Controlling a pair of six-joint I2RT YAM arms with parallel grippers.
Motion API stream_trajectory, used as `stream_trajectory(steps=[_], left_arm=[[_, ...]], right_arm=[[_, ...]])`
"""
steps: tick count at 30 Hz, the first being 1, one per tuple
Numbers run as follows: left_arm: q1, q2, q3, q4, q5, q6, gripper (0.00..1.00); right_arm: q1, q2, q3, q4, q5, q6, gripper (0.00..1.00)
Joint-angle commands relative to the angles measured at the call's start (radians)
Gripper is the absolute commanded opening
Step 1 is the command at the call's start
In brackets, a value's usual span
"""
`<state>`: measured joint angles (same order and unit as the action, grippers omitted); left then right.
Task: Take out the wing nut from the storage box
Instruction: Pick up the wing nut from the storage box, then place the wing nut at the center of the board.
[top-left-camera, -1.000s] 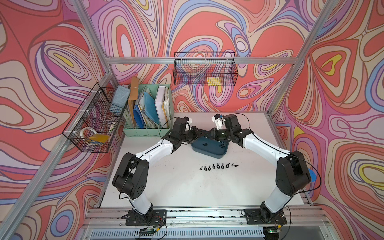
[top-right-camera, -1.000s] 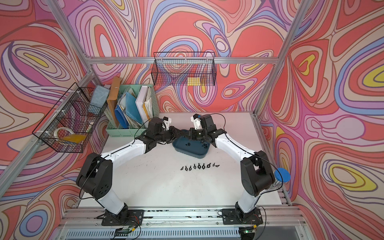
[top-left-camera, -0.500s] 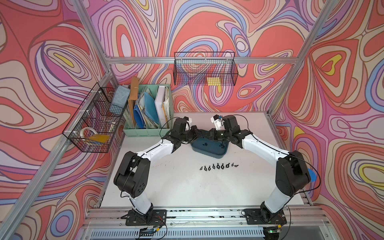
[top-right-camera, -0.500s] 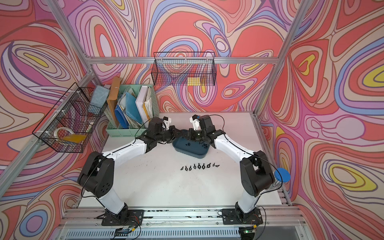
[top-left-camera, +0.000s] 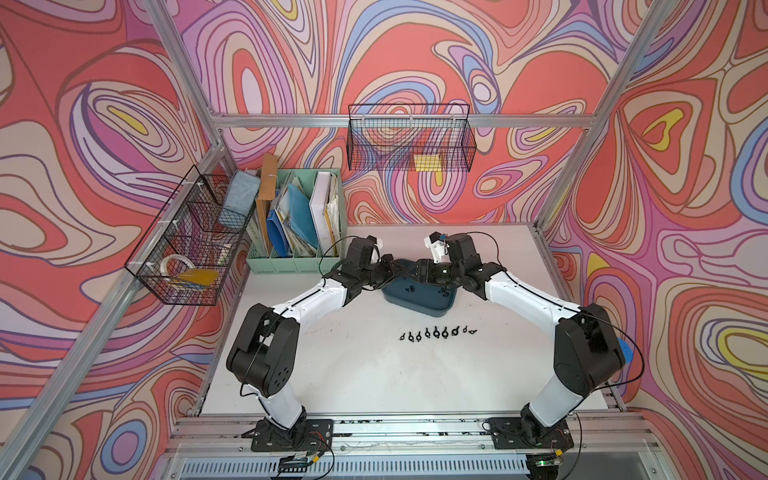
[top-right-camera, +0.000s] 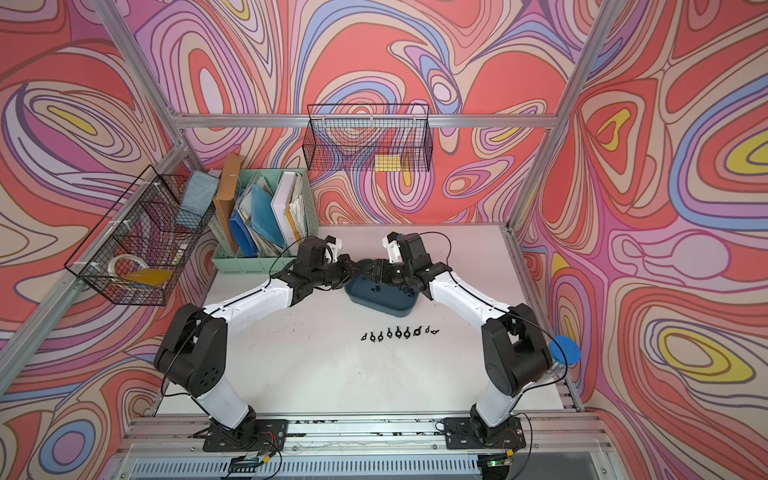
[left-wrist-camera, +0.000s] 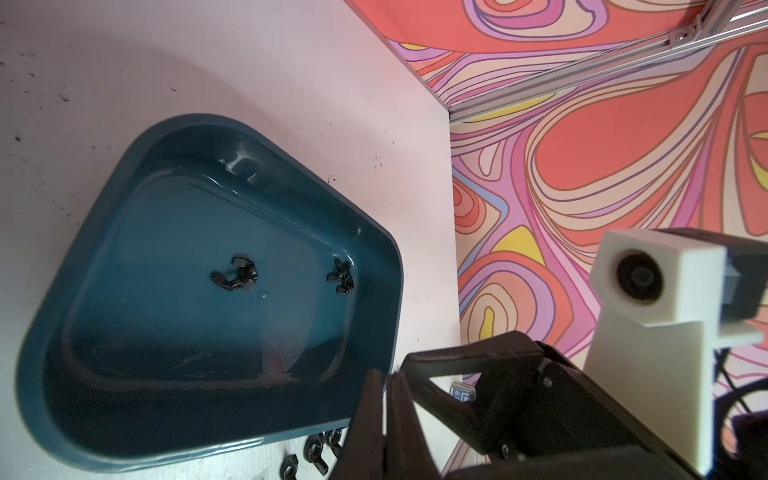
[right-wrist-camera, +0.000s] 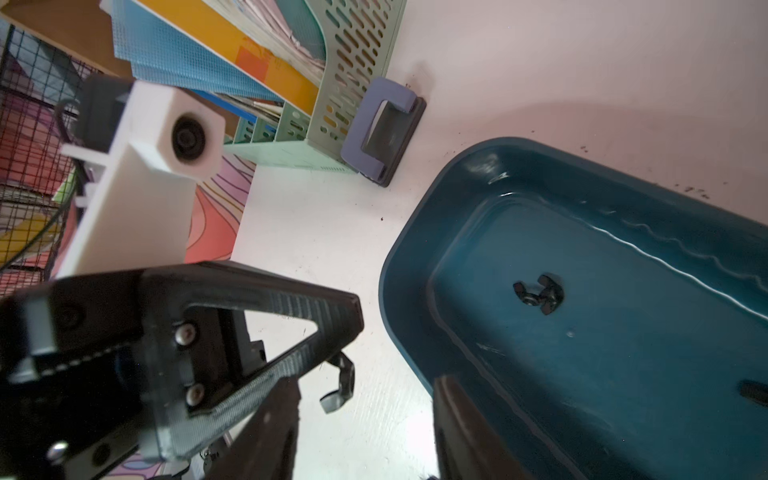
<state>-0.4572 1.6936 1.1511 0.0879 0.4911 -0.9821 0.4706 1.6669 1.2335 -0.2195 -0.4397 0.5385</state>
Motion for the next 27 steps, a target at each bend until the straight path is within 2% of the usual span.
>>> stream_trajectory(steps=[1,5,7,10,16,20,27], left_arm=[[0.009,-0.055,0.008,-0.128,-0.049,0.094,0.00],[0.009,-0.088,0.028,-0.300,-0.124,0.188,0.00],[0.009,-0.102,0.030,-0.380,-0.162,0.229,0.00],[0.006,-0.116,0.031,-0.472,-0.208,0.286,0.00],[-0.040,-0.126,0.007,-0.597,-0.333,0.356,0.00],[-0.116,-0.094,-0.009,-0.626,-0.412,0.375,0.00],[-0.224,-0.002,-0.021,-0.616,-0.435,0.366,0.00]], right_arm=[[-0.004,-0.057,-0.028,0.011,0.066,-0.009,0.62],[-0.008,-0.088,-0.061,-0.004,0.127,-0.022,0.80],[-0.009,-0.102,-0.078,-0.006,0.155,-0.022,0.85],[-0.013,-0.121,-0.104,-0.011,0.202,-0.016,0.97],[-0.016,-0.150,-0.145,-0.026,0.282,-0.008,0.98],[-0.019,-0.172,-0.164,-0.043,0.339,-0.006,0.98],[-0.025,-0.212,-0.187,-0.078,0.401,-0.003,0.98]])
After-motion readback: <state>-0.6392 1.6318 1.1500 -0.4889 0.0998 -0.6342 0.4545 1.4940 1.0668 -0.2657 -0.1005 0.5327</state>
